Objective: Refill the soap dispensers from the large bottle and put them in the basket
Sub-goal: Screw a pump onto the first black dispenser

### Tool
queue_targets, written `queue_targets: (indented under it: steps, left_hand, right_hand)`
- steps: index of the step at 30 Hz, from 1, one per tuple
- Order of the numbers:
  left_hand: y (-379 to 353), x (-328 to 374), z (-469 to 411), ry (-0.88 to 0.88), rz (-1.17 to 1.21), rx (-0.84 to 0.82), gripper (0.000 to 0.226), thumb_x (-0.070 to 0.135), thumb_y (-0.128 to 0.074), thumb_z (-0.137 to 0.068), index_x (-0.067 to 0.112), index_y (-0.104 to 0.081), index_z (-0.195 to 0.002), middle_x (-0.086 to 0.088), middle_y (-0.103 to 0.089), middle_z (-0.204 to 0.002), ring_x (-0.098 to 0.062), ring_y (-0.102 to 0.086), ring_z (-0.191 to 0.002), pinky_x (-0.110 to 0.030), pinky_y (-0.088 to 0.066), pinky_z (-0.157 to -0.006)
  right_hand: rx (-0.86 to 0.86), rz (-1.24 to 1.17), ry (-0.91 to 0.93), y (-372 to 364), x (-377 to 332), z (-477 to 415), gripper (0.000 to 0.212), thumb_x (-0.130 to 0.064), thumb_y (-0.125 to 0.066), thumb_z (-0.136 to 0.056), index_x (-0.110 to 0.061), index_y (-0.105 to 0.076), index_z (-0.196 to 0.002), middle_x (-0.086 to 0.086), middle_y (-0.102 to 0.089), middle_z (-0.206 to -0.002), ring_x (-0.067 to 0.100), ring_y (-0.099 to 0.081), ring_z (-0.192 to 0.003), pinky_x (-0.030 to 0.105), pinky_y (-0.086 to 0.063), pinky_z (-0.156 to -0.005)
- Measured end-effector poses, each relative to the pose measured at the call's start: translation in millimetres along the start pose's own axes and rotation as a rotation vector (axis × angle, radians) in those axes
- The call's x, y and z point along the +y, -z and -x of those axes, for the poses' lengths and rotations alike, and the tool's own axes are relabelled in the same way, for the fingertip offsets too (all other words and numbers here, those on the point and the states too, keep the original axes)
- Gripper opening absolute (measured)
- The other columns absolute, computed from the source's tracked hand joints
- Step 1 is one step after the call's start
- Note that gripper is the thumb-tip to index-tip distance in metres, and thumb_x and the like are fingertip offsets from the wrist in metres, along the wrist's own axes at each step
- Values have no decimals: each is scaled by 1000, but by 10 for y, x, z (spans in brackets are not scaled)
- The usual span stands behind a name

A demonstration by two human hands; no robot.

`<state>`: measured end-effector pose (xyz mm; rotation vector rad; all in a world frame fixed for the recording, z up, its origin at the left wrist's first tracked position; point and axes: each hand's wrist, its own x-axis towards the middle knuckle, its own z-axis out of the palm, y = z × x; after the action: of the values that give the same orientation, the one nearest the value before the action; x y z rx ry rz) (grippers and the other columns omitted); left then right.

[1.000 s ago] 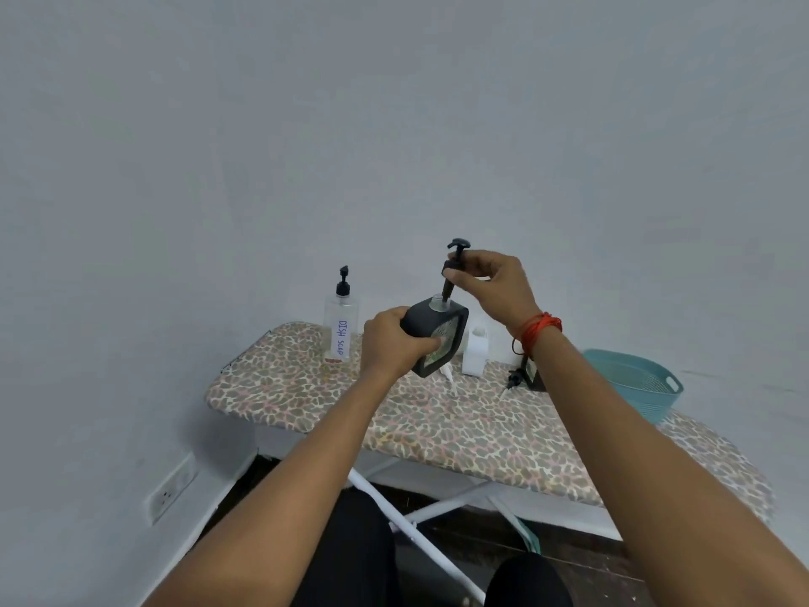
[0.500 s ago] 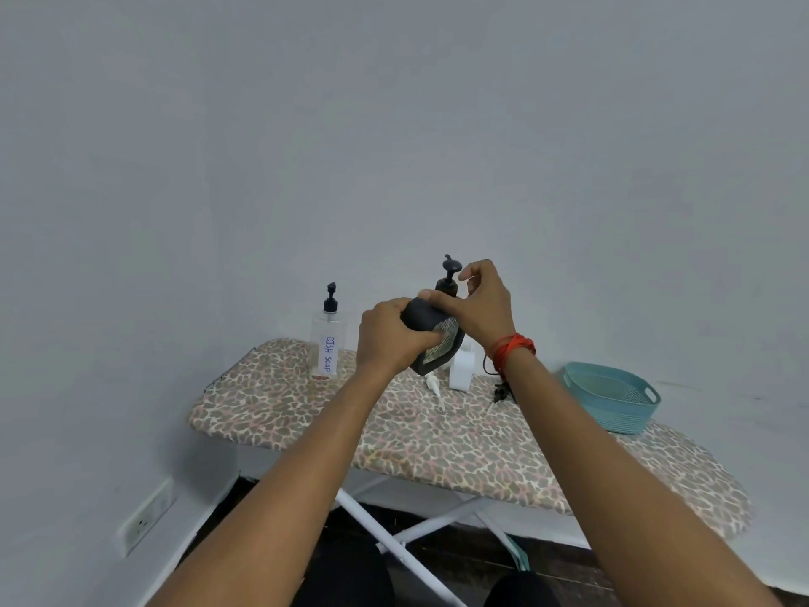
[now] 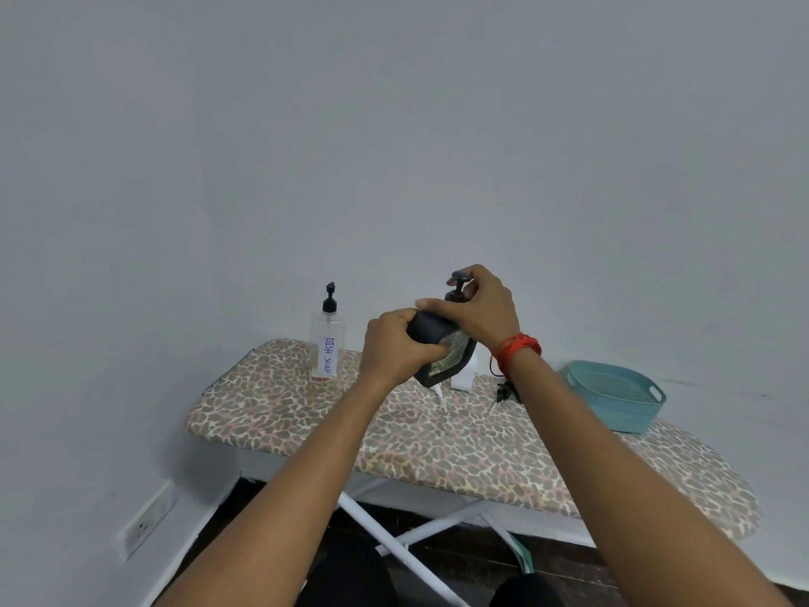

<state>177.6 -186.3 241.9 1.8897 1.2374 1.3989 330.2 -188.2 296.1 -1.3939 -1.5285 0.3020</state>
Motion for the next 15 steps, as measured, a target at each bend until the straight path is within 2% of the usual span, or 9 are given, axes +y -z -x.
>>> queue_targets:
  steps: [2,4,6,8,9,12,14,15]
  left_hand:
    - [-22,-6,1,-3,4,-31,34,30,-91,-66,19,-76,-93,6,-76,-82,-8,-71,-77,-29,-60,-67]
    - [-12,-48,-6,-2,17,-57,37,31,-92,-65,20,-77,-98,7,-77,-85,-8,-73,-79,-33,-62,-72]
    - [16,-111,-12,15,39,-69,36,28,-92,-65,20,-78,-98,6,-78,-85,-10,-74,-79,-39,-63,-75]
    - [35,-169,-19,48,79,-83,38,25,-94,-65,20,-78,-99,6,-79,-87,-12,-75,-82,-43,-63,-78]
    - [37,-190,-21,63,103,-92,39,24,-94,-64,20,-79,-99,5,-79,-87,-13,-75,-83,-44,-63,-79]
    - [4,-181,-9,79,133,-92,38,22,-94,-65,20,-79,-99,4,-79,-87,-13,-76,-83,-42,-64,-80]
    - [-50,-130,8,51,91,-75,36,22,-92,-66,20,-77,-99,3,-78,-88,-11,-75,-82,-35,-64,-76]
    - [-84,-99,12,28,53,-71,35,23,-92,-67,21,-77,-98,3,-78,-87,-11,-74,-81,-32,-63,-73]
  right_hand:
    - [9,72,-36,-10,0,-10,75,-75,-83,-50,-28,-62,-105,-14,-65,-90,7,-68,-90,28,-55,-73]
    - [-89,57,-40,68,27,-51,78,-73,-83,-55,-27,-65,-115,-10,-67,-103,6,-66,-98,20,-52,-76]
    - [-273,-76,-43,210,36,-39,58,-47,-84,-75,-19,-67,-124,-4,-69,-117,-3,-66,-89,9,-45,-67]
    - [-400,-227,-48,314,70,20,38,-22,-78,-87,-11,-69,-123,1,-73,-115,-2,-67,-76,9,-41,-56]
    - [-418,-286,-42,341,95,40,35,-14,-76,-89,-9,-69,-123,2,-75,-114,3,-70,-81,11,-41,-55]
    - [-347,-380,-47,326,144,29,43,-5,-80,-84,-11,-68,-125,12,-76,-107,15,-75,-87,20,-56,-60]
    - [-215,-254,-40,231,144,19,51,-22,-90,-74,-21,-68,-119,6,-74,-94,17,-73,-81,30,-60,-70]
    - [-131,-147,-43,175,140,33,55,-34,-92,-69,-25,-65,-116,-1,-68,-88,13,-69,-79,28,-57,-69]
